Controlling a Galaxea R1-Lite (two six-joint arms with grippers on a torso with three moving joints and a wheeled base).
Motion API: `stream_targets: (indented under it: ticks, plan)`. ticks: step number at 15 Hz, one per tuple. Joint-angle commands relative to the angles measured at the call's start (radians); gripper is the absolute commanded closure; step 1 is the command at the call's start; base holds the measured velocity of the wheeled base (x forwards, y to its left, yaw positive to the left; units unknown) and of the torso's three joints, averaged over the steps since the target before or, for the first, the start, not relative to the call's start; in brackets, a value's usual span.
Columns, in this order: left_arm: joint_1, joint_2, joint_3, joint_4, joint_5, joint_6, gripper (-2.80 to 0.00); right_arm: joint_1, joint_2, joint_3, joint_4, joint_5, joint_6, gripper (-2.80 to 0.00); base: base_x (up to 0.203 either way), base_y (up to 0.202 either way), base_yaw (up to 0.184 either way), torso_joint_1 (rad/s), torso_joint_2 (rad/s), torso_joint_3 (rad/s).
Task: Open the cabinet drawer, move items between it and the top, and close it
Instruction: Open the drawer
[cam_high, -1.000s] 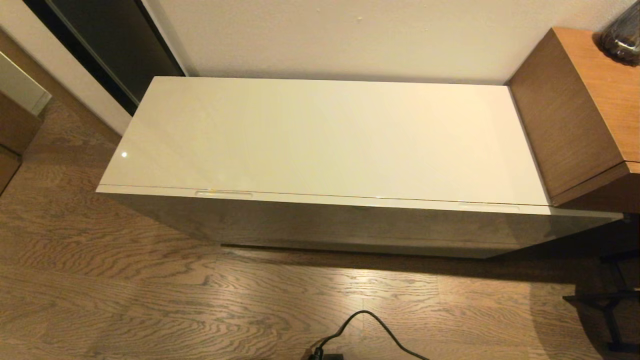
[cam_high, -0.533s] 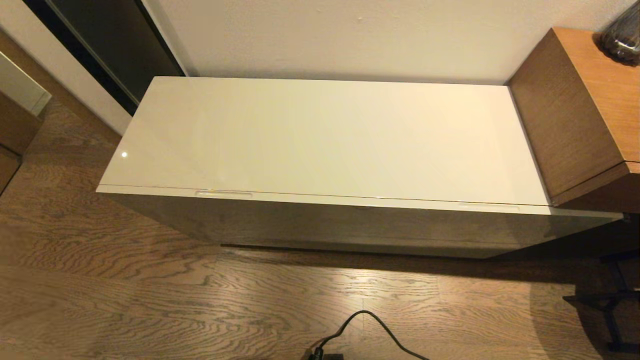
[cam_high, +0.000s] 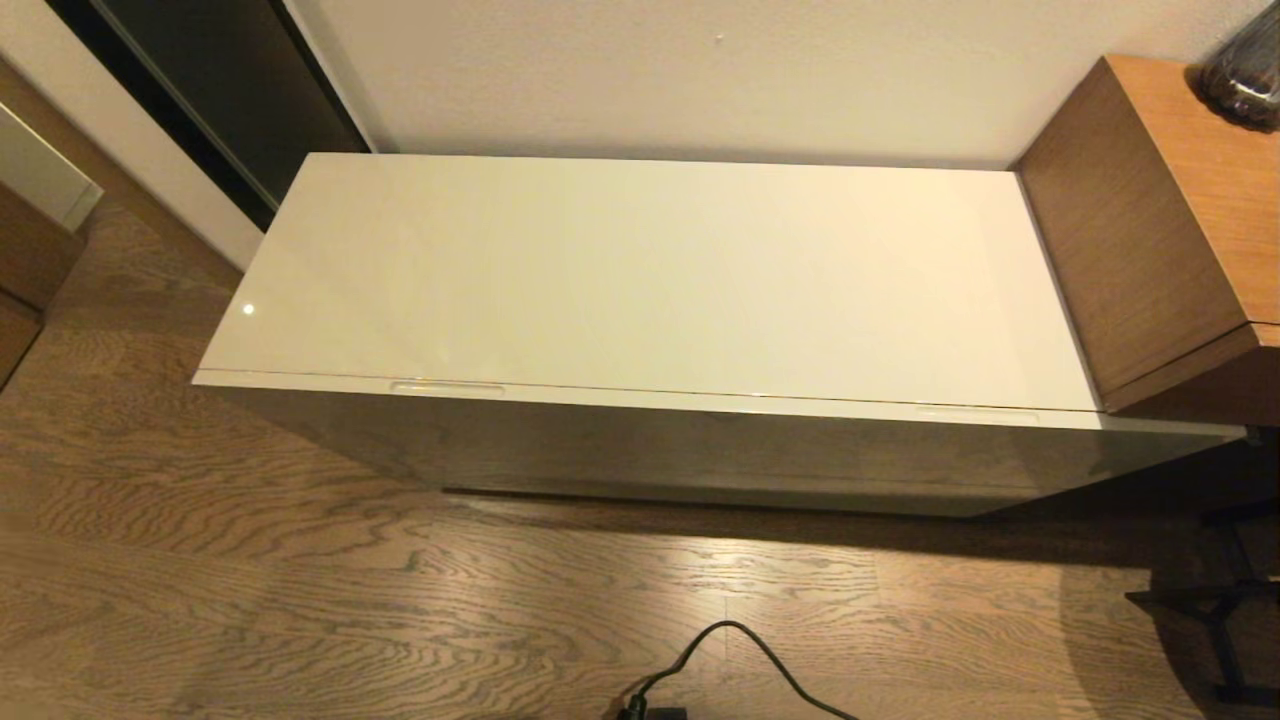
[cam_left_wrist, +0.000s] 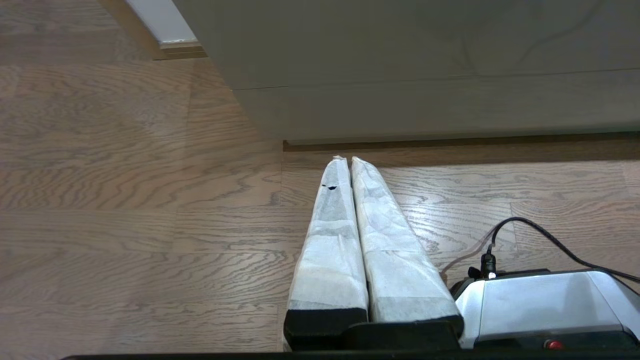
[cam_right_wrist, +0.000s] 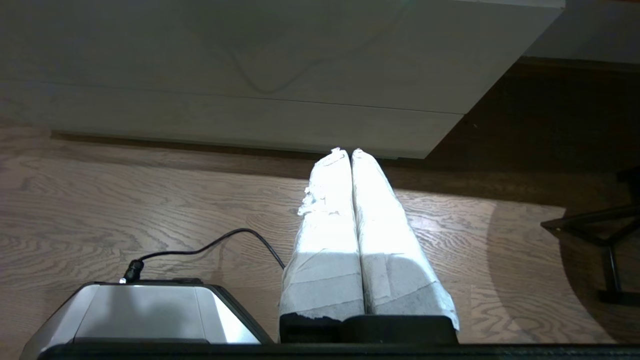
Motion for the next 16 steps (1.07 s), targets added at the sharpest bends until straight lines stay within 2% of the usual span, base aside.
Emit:
stream_targets:
  ticks: [1, 2, 4, 5, 7, 8, 10, 13, 16]
  plan:
    - [-0.001, 0.002, -0.006, -0.011, 0.002, 0.008, 0.0, 0.0, 0.0, 0.002, 0.0, 0.0, -0.001, 0.0, 0.0, 0.0, 0.0, 0.0, 0.0, 0.0]
    - [-0.001, 0.011, -0.041, -0.002, 0.008, 0.013, 0.0, -0.001, 0.001, 0.002, 0.0, 0.001, -0.002, 0.0, 0.0, 0.0, 0.0, 0.0, 0.0, 0.0]
    - [0.001, 0.114, -0.223, 0.072, 0.028, -0.014, 0.0, -0.001, 0.0, 0.002, 0.001, 0.0, -0.001, 0.0, 0.0, 0.0, 0.0, 0.0, 0.0, 0.0]
    - [0.002, 0.203, -0.364, 0.14, 0.035, -0.05, 0.0, 0.0, 0.001, 0.002, 0.0, 0.0, -0.001, 0.0, 0.0, 0.0, 0.0, 0.0, 0.0, 0.0]
    - [0.003, 0.413, -0.566, 0.314, 0.041, -0.106, 0.0, 0.0, 0.002, 0.002, 0.0, 0.0, -0.001, 0.0, 0.0, 0.0, 0.0, 0.0, 0.0, 0.0]
    - [0.003, 0.506, -0.619, 0.366, 0.032, -0.123, 0.0, 0.0, 0.001, 0.002, 0.001, 0.0, -0.001, 0.0, 0.0, 0.0, 0.0, 0.0, 0.0, 0.0]
    - [0.004, 0.683, -0.691, 0.433, -0.028, -0.15, 0.0, 0.0, 0.0, 0.002, 0.0, 0.0, -0.001, 0.0, 0.0, 0.0, 0.0, 0.0, 0.0, 0.0]
    - [0.003, 0.954, -0.748, 0.431, -0.156, -0.193, 0.0, 0.0, 0.002, 0.002, 0.001, 0.0, -0.001, 0.0, 0.0, 0.0, 0.0, 0.0, 0.0, 0.0]
    - [-0.001, 1.22, -0.79, 0.252, -0.221, -0.256, 0.0, 0.0, 0.0, 0.002, 0.001, 0.0, -0.001, 0.0, 0.0, 0.0, 0.0, 0.0, 0.0, 0.0]
